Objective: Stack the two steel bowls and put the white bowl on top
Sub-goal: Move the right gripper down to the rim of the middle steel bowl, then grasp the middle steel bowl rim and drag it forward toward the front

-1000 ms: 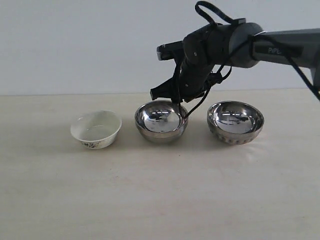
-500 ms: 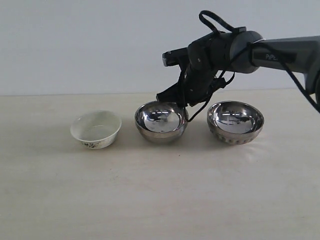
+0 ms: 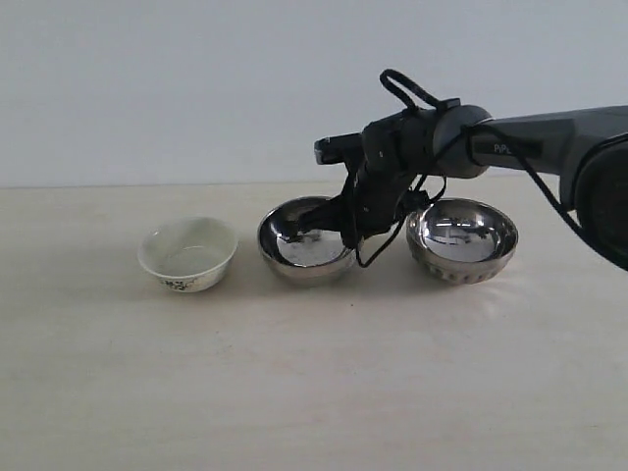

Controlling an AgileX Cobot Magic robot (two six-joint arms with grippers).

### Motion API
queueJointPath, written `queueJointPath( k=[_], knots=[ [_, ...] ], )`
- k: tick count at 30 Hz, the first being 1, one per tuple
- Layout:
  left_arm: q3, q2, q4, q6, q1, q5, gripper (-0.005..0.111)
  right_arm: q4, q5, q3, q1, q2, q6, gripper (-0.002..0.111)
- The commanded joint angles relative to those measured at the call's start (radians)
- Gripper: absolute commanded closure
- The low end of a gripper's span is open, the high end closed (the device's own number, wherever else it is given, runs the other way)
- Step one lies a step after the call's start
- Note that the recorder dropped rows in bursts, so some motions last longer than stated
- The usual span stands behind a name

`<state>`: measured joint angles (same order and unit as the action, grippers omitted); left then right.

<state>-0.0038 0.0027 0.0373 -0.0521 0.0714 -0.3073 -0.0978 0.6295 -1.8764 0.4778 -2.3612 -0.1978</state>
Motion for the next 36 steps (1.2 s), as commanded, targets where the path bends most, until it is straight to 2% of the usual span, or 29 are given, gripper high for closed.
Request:
queueJointPath(
  k=[1,4,6,8,11,16,22,27,36],
  knots=[
    [0.004,-0.003,-0.002,-0.001,-0.003,0.0,0.103,-0.015,0.064,-0.001,-0.004,0.049,0.017,0.108],
    [0.004,-0.003,-0.002,-0.001,-0.003,0.0,0.103,0.033,0.126,-0.001,-0.004,0.108,0.032,0.108],
    [0.004,-0.003,-0.002,-0.001,-0.003,0.0,0.103,0.116,0.179,-0.001,-0.004,0.158,0.101,0.108],
    [0.004,-0.003,-0.002,-0.001,-0.003,0.0,0.103,0.301,0.247,0.002,-0.009,0.214,0.205,0.108],
    [0.004,-0.003,-0.002,-0.001,-0.003,0.0,0.103,0.393,0.265,0.056,-0.009,0.29,0.245,0.108],
    [0.004,-0.003,-0.002,-0.001,-0.003,0.0,0.103,0.453,0.099,0.398,-0.019,0.474,0.31,0.108],
    [0.004,-0.003,-0.002,-0.001,-0.003,0.0,0.103,0.486,-0.053,0.606,-0.019,0.516,0.328,0.108],
    [0.004,-0.003,-0.002,-0.001,-0.003,0.0,0.103,0.617,-0.153,0.705,-0.019,0.514,0.426,0.108],
    [0.004,-0.003,-0.002,-0.001,-0.003,0.0,0.103,0.663,-0.189,0.777,-0.019,0.514,0.424,0.108]
  ],
)
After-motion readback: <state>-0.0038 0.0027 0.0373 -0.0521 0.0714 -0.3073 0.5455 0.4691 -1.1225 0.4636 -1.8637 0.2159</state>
